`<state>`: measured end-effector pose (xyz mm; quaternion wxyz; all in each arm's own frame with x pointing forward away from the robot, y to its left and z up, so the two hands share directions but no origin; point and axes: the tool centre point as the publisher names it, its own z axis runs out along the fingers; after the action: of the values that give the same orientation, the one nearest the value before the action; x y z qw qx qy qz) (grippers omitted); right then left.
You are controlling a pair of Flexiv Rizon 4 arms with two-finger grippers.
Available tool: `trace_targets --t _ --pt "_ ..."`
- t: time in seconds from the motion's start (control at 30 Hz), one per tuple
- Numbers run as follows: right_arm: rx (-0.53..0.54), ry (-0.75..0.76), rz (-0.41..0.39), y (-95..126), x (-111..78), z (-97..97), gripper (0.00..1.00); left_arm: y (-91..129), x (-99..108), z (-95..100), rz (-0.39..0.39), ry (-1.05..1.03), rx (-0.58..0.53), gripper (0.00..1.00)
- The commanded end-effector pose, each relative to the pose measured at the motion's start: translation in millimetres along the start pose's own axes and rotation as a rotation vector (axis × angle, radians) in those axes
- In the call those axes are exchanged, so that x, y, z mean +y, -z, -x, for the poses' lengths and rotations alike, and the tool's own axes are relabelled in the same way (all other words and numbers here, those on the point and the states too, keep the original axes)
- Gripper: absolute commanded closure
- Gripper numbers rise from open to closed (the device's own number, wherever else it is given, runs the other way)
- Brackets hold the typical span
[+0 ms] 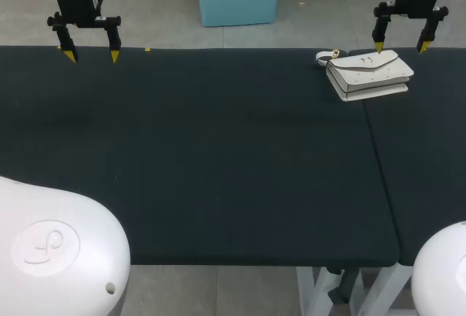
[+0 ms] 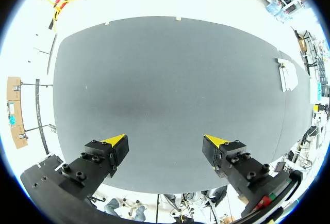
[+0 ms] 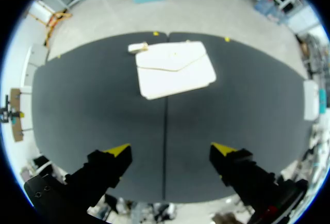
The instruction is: Pick up the bag, open it, inspect its contents, close it, and place it on the opposite side
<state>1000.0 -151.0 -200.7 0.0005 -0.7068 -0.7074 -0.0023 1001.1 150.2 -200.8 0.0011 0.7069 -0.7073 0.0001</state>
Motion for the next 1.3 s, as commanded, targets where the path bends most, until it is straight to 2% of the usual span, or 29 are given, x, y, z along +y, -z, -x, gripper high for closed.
trace_targets --t 0.03,0.47,0.63,0.8,1.03,1.07,1.3 --pt "-0.002 0.000 -0.002 0.5 0.1 -0.7 0.00 0.2 0.2 0.0 0.000 0.000 -0.001 0.00" --pt "-0.002 0.000 -0.002 0.5 0.1 -0.7 0.00 0.2 0.2 0.0 0.000 0.000 -0.001 0.00" --pt "0.005 0.037 0.010 0.7 2.6 0.1 0.00 1.5 8.4 -4.0 -0.090 -0.105 0.047 0.00" --pt "0.034 0.090 0.024 -2.7 7.1 7.3 0.00 -0.3 23.1 -8.8 -0.190 -0.299 0.160 0.00" --pt "0.130 0.099 0.016 -25.6 17.0 33.7 0.00 -8.4 47.0 -14.2 -0.336 -0.644 0.330 0.00" --pt "0.161 0.103 0.018 -28.4 18.4 37.4 0.00 -9.9 49.6 -14.9 -0.344 -0.676 0.343 0.00" --pt "0.206 0.088 0.017 -43.5 28.5 56.8 0.00 -18.4 60.6 -25.0 -0.396 -1.014 0.448 0.00"
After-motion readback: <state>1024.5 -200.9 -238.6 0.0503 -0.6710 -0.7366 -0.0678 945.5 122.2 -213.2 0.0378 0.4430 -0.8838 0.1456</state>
